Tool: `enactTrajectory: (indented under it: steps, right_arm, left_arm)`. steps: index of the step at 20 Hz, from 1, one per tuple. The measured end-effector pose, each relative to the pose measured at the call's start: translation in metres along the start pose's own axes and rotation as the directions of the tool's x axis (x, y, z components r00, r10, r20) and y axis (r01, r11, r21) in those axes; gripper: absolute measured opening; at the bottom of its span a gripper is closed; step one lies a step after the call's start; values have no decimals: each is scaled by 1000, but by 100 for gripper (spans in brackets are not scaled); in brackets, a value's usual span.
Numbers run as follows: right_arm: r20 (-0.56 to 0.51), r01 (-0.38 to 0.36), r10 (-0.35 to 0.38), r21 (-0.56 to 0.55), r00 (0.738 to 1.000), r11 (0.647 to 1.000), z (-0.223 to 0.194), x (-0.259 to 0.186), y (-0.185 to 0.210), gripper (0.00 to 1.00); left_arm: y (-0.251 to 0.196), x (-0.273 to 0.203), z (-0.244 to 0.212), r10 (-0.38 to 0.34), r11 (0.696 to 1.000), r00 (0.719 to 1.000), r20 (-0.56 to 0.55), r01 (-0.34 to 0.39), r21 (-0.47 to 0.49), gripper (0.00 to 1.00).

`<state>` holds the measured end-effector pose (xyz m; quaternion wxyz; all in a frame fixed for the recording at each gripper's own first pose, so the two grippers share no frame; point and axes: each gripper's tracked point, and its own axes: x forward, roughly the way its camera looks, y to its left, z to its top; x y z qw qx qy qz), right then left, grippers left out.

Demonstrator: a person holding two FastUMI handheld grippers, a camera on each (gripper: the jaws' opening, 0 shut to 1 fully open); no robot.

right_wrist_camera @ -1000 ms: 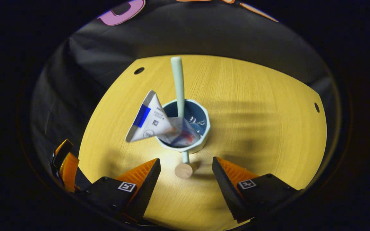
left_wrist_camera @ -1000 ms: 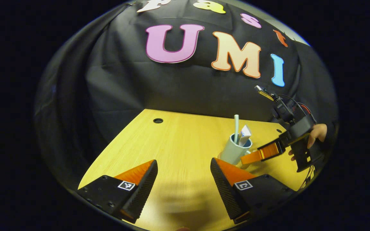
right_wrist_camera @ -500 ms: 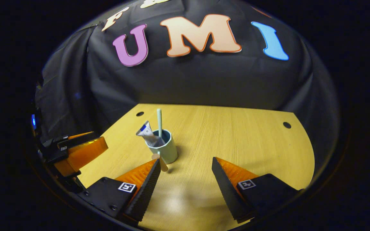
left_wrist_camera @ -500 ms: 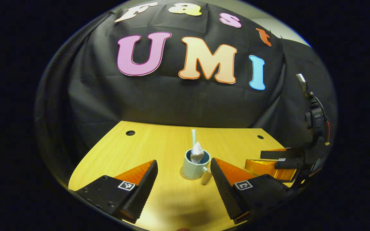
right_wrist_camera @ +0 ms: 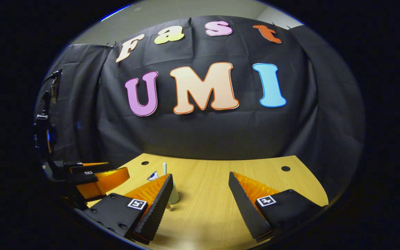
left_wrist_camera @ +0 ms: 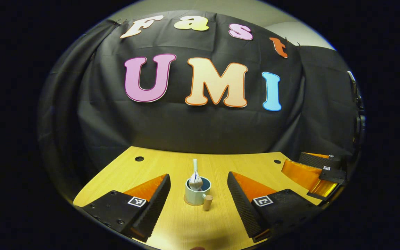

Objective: Put the toothbrush and toothpaste on the desktop into the cup, then pick up the cup and place it on the coaster on the desktop.

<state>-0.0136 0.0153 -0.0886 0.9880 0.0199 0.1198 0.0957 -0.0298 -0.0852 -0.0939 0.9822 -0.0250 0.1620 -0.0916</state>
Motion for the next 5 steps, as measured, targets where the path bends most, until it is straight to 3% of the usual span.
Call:
enactTrajectory:
  steps: [5]
  right_arm:
    - [21, 25, -26, 24, 999, 999, 12, -2, -13, 99]
  left_arm:
    - [6, -3, 10, 15, 1000, 1000, 27, -15, 5, 95]
